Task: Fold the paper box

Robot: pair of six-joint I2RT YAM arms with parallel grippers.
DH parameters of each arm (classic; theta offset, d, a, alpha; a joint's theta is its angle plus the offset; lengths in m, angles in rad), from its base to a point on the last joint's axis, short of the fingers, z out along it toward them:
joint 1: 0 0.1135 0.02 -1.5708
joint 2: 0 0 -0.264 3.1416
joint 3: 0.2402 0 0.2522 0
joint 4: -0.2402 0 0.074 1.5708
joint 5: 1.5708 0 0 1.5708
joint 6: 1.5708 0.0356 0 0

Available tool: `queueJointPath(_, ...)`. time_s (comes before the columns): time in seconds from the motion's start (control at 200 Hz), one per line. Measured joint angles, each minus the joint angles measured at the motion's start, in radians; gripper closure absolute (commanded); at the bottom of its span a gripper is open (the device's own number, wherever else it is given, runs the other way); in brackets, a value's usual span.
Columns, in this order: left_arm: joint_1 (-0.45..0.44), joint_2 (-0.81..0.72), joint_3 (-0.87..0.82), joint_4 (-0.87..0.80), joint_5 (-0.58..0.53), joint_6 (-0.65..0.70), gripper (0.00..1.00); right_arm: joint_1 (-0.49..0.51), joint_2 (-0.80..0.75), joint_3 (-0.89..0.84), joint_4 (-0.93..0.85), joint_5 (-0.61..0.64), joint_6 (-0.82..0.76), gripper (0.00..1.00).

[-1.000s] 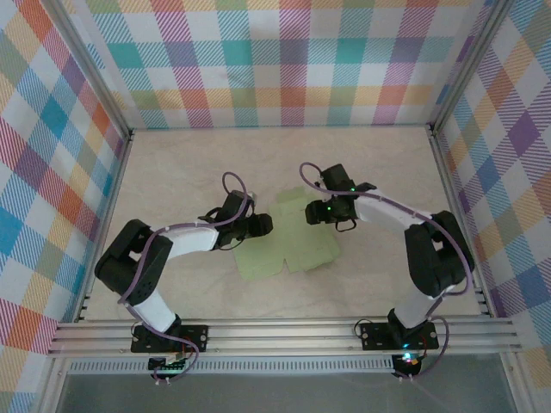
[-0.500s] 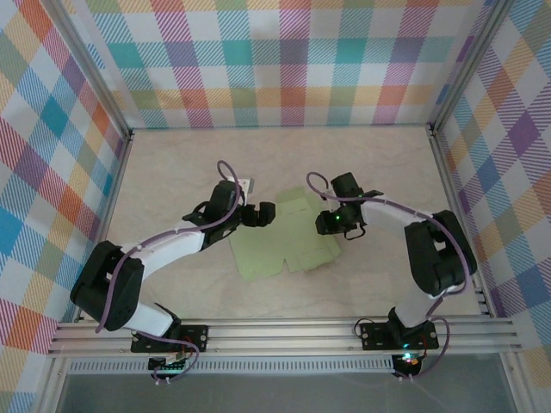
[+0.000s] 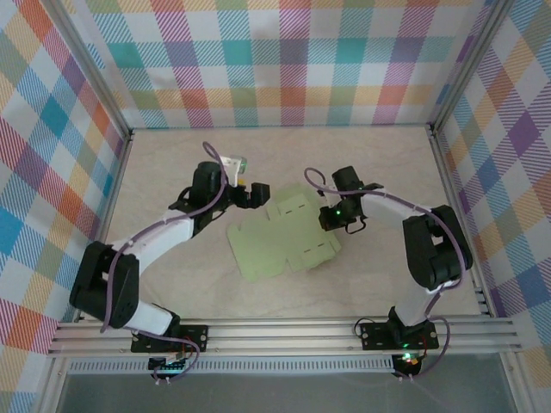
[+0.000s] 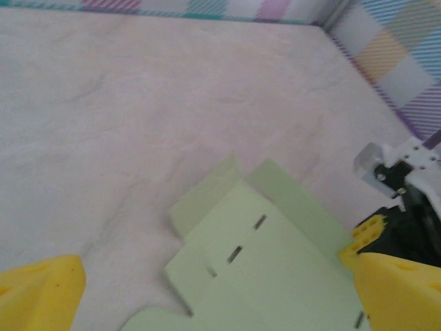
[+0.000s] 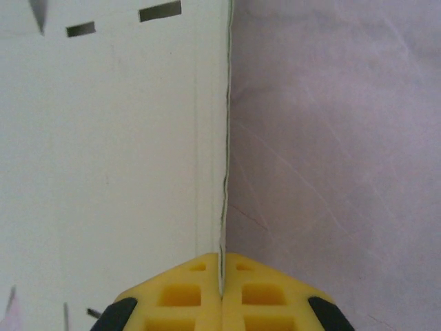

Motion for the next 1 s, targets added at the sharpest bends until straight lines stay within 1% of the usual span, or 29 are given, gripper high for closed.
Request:
queueJointPath(0.025, 0.0, 0.021, 0.029, -0.005, 0.037, 0.011, 0.04, -0.005, -0.003, 0.011, -0.008, -0.013, -0.009, 1.0)
queueJointPath(0.13, 0.0, 0.1, 0.135, -0.026, 0.184, 0.071, 0.08, -0.019, -0.009, 0.084, -0.042, -0.074, -0.042, 1.0)
queueJointPath(0.185, 0.0, 0.14, 0.194, -0.057, 0.245, 0.112, 0.12, -0.024, -0.009, 0.128, -0.066, -0.117, -0.064, 1.0)
queueJointPath(0.275, 0.01, 0.216, 0.306, -0.115, 0.334, 0.172, 0.15, -0.029, -0.009, 0.19, -0.101, -0.189, -0.099, 1.0)
queueJointPath(0.335, 0.019, 0.27, 0.383, -0.151, 0.401, 0.206, 0.15, -0.03, -0.012, 0.207, -0.119, -0.233, -0.116, 1.0)
queueJointPath(0.465, 0.045, 0.377, 0.536, -0.275, 0.512, 0.308, 0.2, -0.034, -0.02, 0.21, -0.164, -0.305, -0.138, 1.0)
queueJointPath(0.54, 0.051, 0.419, 0.592, -0.341, 0.545, 0.356, 0.24, -0.035, -0.021, 0.21, -0.185, -0.334, -0.151, 1.0)
queueJointPath(0.69, 0.056, 0.46, 0.637, -0.431, 0.589, 0.41, 0.38, -0.036, -0.022, 0.21, -0.216, -0.377, -0.166, 1.0)
queueJointPath(0.835, 0.056, 0.48, 0.662, -0.484, 0.621, 0.444, 0.39, -0.041, -0.024, 0.21, -0.233, -0.413, -0.174, 1.0)
queueJointPath(0.9, 0.056, 0.48, 0.663, -0.5, 0.633, 0.459, 0.42, -0.041, -0.028, 0.21, -0.238, -0.425, -0.175, 1.0)
queueJointPath(1.0, 0.056, 0.493, 0.684, -0.52, 0.644, 0.468, 0.42, -0.041, -0.035, 0.21, -0.24, -0.445, -0.181, 1.0)
